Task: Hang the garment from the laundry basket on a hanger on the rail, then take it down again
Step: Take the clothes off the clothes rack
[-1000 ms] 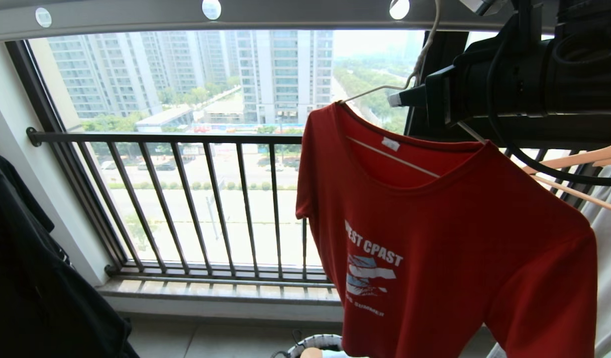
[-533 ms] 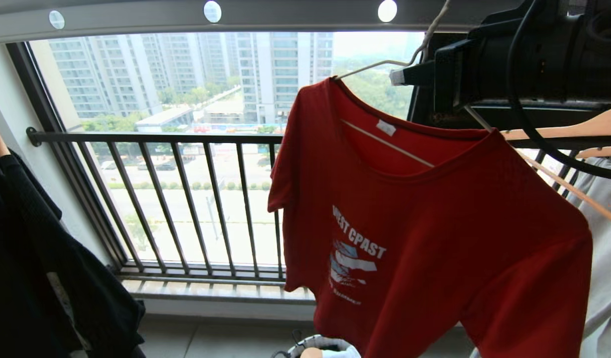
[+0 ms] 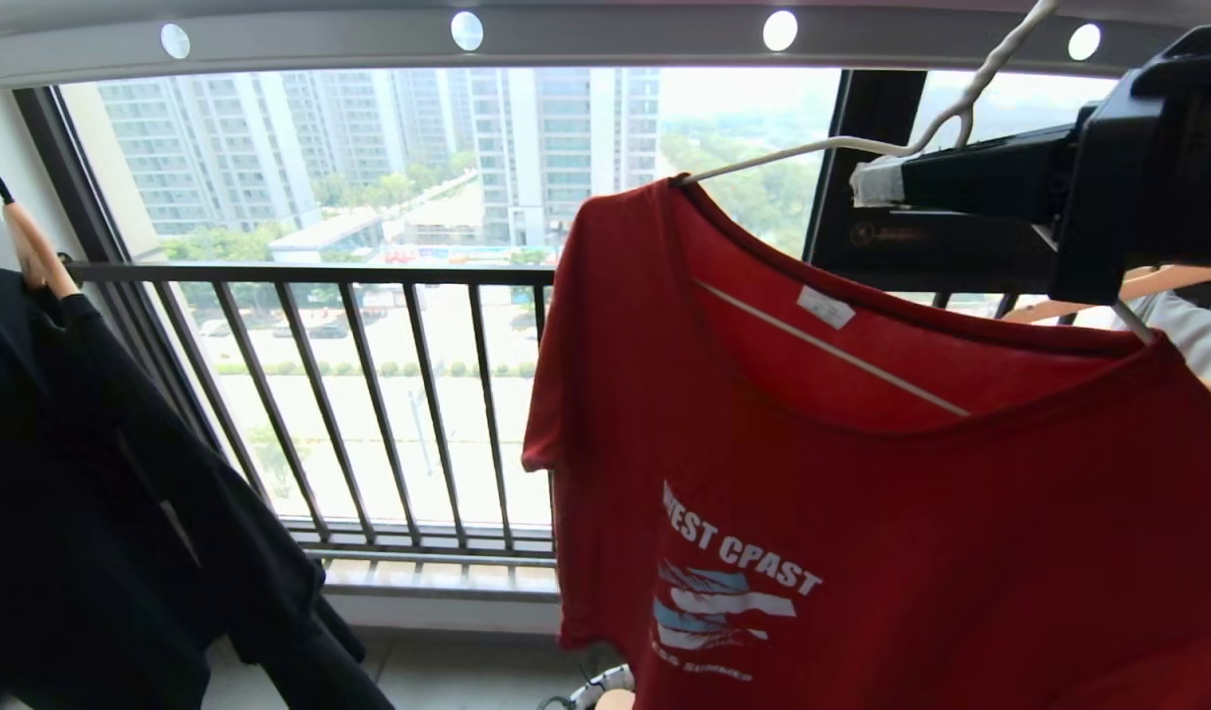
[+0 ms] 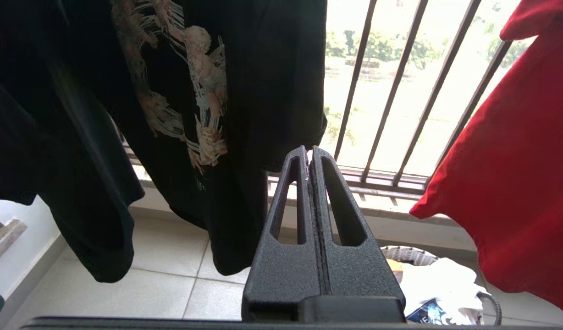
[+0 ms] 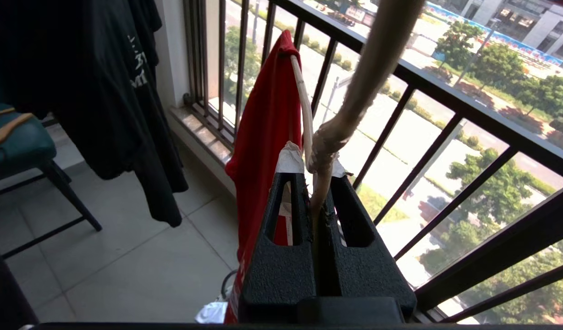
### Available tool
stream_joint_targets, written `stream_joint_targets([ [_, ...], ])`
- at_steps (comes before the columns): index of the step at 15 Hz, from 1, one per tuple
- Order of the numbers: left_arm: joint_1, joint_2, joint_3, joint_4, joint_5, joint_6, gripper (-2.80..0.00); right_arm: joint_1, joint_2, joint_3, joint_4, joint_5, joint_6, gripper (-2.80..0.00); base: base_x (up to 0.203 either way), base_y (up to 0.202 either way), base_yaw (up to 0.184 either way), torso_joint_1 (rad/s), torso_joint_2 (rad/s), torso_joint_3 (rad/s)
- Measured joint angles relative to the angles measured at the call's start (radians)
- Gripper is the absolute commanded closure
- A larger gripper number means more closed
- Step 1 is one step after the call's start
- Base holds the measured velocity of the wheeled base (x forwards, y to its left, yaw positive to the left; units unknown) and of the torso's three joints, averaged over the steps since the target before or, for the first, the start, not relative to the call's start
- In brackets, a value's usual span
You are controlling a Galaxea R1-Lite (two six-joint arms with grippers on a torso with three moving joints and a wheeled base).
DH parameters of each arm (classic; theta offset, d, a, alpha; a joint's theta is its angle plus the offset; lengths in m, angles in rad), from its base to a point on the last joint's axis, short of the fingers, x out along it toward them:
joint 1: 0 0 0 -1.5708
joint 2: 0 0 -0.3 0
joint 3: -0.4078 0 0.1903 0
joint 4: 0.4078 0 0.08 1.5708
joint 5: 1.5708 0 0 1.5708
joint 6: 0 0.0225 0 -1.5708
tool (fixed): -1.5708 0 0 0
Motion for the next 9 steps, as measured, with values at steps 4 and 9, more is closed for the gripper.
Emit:
stream_joint_targets([
  [4, 0.000, 0.000, 0.000, 0.000, 0.000, 0.000, 0.00, 0.010, -0.083, 0.166, -0.050, 0.049, 0.078, 0.00, 0.000, 0.000, 0.000, 0.000, 0.00, 0.000],
  [9, 0.000, 0.000, 0.000, 0.000, 0.000, 0.000, 0.00, 0.009, -0.104, 0.354, -0.228, 0.050, 0.081, 0.00, 0.000, 0.000, 0.000, 0.000, 0.00, 0.000],
])
